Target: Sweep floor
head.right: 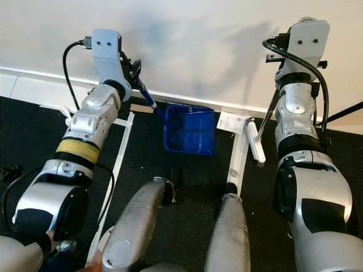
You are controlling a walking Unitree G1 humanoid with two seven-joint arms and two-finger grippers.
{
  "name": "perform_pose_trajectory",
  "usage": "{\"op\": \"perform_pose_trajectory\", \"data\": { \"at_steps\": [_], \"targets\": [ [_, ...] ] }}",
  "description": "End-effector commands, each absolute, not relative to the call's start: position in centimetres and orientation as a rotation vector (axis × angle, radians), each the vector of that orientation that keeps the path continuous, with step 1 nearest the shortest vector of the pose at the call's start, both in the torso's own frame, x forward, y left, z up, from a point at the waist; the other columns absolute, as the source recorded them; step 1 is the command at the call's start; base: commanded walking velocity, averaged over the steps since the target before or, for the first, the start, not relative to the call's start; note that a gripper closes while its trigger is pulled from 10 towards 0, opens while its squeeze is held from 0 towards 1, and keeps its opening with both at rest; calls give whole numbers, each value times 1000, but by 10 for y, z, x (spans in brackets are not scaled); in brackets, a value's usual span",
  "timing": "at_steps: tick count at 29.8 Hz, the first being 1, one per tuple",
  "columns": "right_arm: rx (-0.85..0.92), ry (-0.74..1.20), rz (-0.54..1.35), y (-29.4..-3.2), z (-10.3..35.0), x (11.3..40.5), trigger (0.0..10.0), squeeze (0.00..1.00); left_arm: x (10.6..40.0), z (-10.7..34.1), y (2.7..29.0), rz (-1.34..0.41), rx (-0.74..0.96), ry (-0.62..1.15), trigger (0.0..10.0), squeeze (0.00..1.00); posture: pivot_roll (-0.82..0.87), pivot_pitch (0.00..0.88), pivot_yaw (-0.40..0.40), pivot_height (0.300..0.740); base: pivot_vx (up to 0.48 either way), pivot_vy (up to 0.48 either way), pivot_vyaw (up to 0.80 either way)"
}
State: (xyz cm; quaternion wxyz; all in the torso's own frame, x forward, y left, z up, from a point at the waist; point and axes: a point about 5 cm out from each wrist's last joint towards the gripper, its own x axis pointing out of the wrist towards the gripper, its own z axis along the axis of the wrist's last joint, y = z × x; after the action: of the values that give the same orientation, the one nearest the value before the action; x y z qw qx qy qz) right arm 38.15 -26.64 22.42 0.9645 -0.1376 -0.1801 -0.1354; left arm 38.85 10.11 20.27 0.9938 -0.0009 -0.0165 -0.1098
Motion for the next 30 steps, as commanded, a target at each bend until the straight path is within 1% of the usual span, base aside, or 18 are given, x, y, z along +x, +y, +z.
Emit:
{"op": "perform_pose_trajectory", "data": {
  "at_steps": [1, 4, 6, 7, 8, 10, 12, 21, 25, 26, 27, 28, 29, 30],
  "targets": [
    [-272, -241, -272, -267, 194, 378, 10000, 0, 383, 199, 100, -237, 18, -27, 10000, 0, 123, 457, 234, 740, 0, 0, 0],
    [-270, -241, -271, -267, 194, 378, 10000, 0, 379, 186, 93, -256, 20, 17, 10000, 0, 123, 454, 232, 740, 0, 0, 0],
    [-269, -240, -271, -266, 194, 378, 10000, 0, 377, 169, 93, -241, -19, 86, 10000, 0, 120, 452, 232, 740, 0, 0, 0],
    [-269, -240, -271, -266, 194, 378, 10000, 0, 377, 169, 93, -241, -19, 86, 10000, 0, 120, 452, 232, 740, 0, 0, 0],
    [-269, -242, -270, -266, 194, 379, 10000, 0, 377, 160, 92, -215, -89, 123, 10000, 0, 116, 453, 231, 740, 0, 0, 0],
    [-270, -242, -270, -266, 195, 379, 10000, 0, 376, 160, 92, -195, -141, 136, 10000, 0, 108, 453, 230, 740, 0, 0, 0],
    [-271, -242, -270, -266, 195, 379, 10000, 0, 376, 160, 92, -190, -150, 138, 10000, 0, 108, 453, 230, 740, 0, 0, 0],
    [-244, -230, -262, -266, 191, 378, 10000, 0, 382, 165, 94, -202, -114, 124, 10000, 0, 113, 444, 234, 740, 0, 0, 0],
    [-186, -210, -169, -249, 188, 384, 10000, 0, 382, 164, 87, -239, -115, 126, 10000, 0, 113, 443, 235, 740, 0, 0, 0],
    [-186, -210, -169, -249, 188, 384, 10000, 0, 382, 164, 87, -239, -115, 126, 10000, 0, 113, 443, 235, 740, 0, 0, 0],
    [-112, -183, -72, -232, 184, 389, 10000, 0, 380, 164, 83, -259, -115, 131, 10000, 0, 112, 451, 237, 740, 0, 0, 0],
    [-112, -183, -72, -232, 184, 389, 10000, 0, 380, 164, 83, -259, -115, 131, 10000, 0, 112, 451, 237, 740, 0, 0, 0],
    [-92, -176, -41, -226, 183, 390, 10000, 0, 380, 164, 81, -266, -117, 131, 10000, 0, 112, 451, 237, 740, 0, 0, 0],
    [-29, -157, 14, -214, 181, 393, 10000, 0, 378, 163, 79, -277, -118, 131, 10000, 0, 112, 451, 237, 740, 0, 0, 0]
  ]
}}
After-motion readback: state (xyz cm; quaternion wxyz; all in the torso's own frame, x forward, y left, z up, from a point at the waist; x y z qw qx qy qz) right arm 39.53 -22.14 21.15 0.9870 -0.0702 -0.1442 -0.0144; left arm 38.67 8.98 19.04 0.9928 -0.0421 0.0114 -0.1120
